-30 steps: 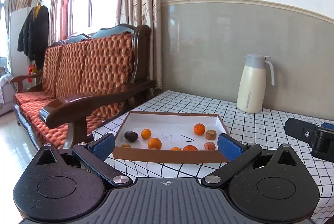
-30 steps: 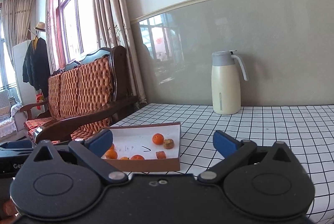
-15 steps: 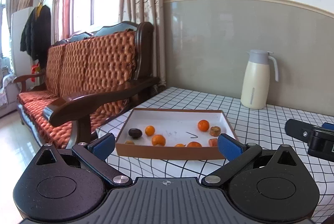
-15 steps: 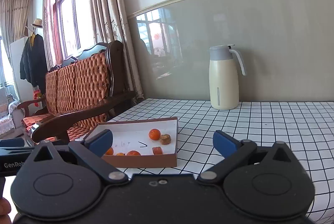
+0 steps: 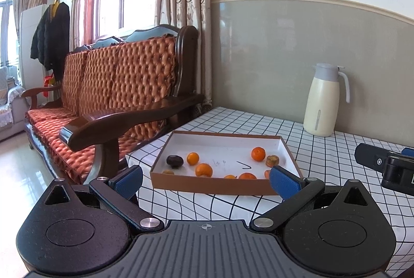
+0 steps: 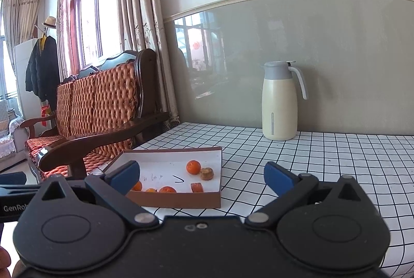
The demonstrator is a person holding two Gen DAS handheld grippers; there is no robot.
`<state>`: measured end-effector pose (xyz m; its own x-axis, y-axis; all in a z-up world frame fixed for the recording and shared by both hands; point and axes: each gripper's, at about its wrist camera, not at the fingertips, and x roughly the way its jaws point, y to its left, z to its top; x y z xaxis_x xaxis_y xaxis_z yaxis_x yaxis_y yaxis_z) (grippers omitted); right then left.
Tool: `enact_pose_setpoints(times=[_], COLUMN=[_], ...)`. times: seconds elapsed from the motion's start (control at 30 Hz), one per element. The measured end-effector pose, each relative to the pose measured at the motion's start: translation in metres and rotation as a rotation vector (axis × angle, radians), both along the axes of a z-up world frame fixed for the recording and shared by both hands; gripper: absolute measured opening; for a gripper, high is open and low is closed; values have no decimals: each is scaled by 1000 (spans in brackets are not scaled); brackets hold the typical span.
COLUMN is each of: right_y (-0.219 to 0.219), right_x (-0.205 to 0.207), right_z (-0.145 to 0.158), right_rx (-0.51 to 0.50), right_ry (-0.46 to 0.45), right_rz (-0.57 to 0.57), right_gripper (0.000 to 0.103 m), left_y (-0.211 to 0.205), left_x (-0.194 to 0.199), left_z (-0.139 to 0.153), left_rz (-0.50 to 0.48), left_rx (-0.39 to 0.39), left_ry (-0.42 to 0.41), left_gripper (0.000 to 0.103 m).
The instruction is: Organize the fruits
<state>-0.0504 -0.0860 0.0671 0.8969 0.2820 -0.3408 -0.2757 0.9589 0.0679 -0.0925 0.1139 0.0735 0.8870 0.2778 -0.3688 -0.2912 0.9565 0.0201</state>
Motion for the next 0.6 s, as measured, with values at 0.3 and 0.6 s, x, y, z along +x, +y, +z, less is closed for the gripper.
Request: enact_pose_setpoints(times=[0.3, 0.6], right_y=[12, 32], right_x=[-2, -4], right_z=[-1, -2], right_rx=[-20, -61], right_ry=[-6, -13], right_rz=[35, 66], right_gripper=[97, 97], left_y=[5, 17], left_x=[-2, -8], left_z=[-2, -8], left_rz=[15, 46], left_rx=[-9, -5], left_ry=[-5, 0], left_gripper=[103, 103])
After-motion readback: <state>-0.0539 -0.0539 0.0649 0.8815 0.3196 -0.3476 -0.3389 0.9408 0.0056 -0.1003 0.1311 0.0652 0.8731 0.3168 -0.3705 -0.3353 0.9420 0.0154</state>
